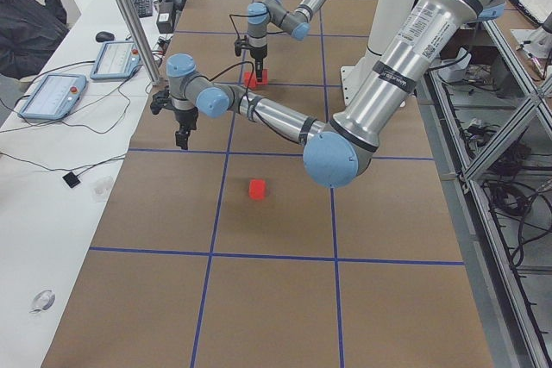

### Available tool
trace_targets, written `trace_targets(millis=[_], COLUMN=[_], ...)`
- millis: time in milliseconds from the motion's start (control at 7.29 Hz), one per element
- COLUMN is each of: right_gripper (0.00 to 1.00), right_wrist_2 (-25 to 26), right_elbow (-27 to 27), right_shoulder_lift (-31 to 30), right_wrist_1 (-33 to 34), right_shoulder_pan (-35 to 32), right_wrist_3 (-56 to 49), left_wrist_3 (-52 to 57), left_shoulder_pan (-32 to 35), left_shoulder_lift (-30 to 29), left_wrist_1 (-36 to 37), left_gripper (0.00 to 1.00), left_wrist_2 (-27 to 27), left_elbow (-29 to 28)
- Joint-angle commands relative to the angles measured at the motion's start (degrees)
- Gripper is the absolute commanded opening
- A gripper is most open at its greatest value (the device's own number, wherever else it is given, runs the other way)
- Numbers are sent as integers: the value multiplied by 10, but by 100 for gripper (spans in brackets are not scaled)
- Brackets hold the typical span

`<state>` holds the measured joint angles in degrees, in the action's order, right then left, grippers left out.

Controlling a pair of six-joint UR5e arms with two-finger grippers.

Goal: Form red blocks into L shape at center
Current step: 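Lower the red cube beside the placed cube and align it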

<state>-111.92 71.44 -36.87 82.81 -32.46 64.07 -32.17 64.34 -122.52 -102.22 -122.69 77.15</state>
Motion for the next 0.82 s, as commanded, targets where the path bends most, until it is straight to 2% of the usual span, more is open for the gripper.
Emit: trace_targets(millis=[0, 137, 275, 686], right_gripper=[2, 3, 8, 8], right_wrist_2=[-1, 0, 0, 11], right_elbow=[-1, -1, -1, -3], right_shoulder_lift=[1, 2, 2, 3], right_wrist_1=[0, 0, 0, -5], right_shoulder_pan=[0, 0, 1, 3], right_wrist_3=[0, 0, 0, 1], left_wrist_3=[0, 1, 1, 0], left_shoulder_pan=[0, 0, 0, 0], left_shoulder_lift=[0, 1, 1, 2], left_wrist_1=[0, 0, -8, -21], left_gripper=[99, 99, 99, 99], left_wrist_2=[0, 0, 0, 0], left_elbow=[-1, -2, -6, -17])
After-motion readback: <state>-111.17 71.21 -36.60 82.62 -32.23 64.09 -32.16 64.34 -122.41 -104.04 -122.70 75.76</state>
